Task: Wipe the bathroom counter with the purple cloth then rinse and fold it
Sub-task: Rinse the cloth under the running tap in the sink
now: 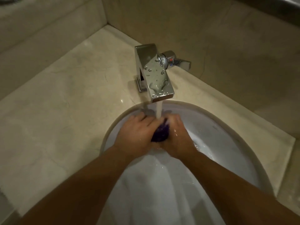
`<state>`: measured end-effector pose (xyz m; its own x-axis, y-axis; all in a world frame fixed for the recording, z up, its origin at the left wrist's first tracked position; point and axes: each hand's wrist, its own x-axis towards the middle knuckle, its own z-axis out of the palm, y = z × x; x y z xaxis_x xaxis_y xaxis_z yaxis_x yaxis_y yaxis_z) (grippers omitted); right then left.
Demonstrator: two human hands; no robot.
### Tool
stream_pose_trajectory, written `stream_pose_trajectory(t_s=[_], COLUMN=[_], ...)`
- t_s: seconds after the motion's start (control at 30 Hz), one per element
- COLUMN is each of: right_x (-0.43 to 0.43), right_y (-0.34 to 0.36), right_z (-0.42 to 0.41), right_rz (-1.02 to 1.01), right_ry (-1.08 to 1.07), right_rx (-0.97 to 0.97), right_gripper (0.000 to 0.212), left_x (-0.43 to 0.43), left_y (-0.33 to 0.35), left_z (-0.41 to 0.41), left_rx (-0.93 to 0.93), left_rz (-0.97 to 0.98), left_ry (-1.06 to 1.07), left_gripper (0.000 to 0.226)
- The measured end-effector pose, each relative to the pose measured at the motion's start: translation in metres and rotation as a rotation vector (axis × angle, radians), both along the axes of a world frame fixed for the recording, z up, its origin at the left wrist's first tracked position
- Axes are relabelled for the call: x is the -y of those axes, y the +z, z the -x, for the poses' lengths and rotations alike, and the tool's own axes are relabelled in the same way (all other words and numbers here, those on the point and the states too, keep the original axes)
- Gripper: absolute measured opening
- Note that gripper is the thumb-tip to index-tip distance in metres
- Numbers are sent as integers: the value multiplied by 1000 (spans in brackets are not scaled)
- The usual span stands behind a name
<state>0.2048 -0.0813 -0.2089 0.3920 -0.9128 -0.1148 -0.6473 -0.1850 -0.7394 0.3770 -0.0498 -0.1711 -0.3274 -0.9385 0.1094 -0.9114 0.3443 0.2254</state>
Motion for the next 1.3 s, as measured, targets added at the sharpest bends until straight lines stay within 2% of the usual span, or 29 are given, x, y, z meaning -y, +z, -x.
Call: stream_pose_trajectory(t_s=[0.07,0.1,0.17,0.2,0.3,0.43,0.6,0.67,0.73,0.77,0.83,0.9,0.93,1.0,1.07,1.13,1.2,1.3], right_x=[-10,-12,-15,-16,-21,-22,1,13,25,30,40,49,52,55,55,53,48,38], right_y=[9,8,8,7,0,-21,-19,-24,-21,-16,-2,10,12,11,7,5,5,4], right_z=[7,11,19,24,32,19,1,-3,-6,-8,-11,-12,-11,-12,-12,-13,-12,-11], right_rz=[-123,-180,-159,-117,-64,-135,-123,-195,-280,-320,-307,-274,-251,-240,-275,-265,-227,-154], right_ry=[-32,4,129,158,233,243,296,294,284,281,406,441,445,466,452,451,432,332], right_rx=[137,67,-252,-357,-508,-562,-692,-666,-602,-550,-605,-724,-751,-799,-807,-805,-808,-734], right_gripper=[99,111,131,136,140,144,119,110,90,72,45,37,33,27,23,23,29,50], left_x=[-7,-10,-15,-17,-22,-19,-9,1,7,9,11,16,18,25,28,27,24,15], left_y=[9,12,12,9,-7,-24,-37,-39,-43,-47,-50,-61,-63,-59,-41,-35,-31,-27], left_z=[-6,-8,-8,-5,5,17,21,20,20,19,20,19,19,20,21,20,24,24], left_rx=[67,93,142,159,145,186,287,281,275,276,275,282,212,148,188,165,201,203], left_rz=[130,129,1,-89,-268,-287,-347,-391,-415,-390,-356,-277,-243,-238,-398,-397,-462,-451], left_ry=[-128,-172,-201,-185,-40,80,143,159,158,156,139,108,85,35,45,81,140,247], left_gripper=[80,86,99,104,110,113,107,100,91,85,66,39,32,36,30,40,47,61])
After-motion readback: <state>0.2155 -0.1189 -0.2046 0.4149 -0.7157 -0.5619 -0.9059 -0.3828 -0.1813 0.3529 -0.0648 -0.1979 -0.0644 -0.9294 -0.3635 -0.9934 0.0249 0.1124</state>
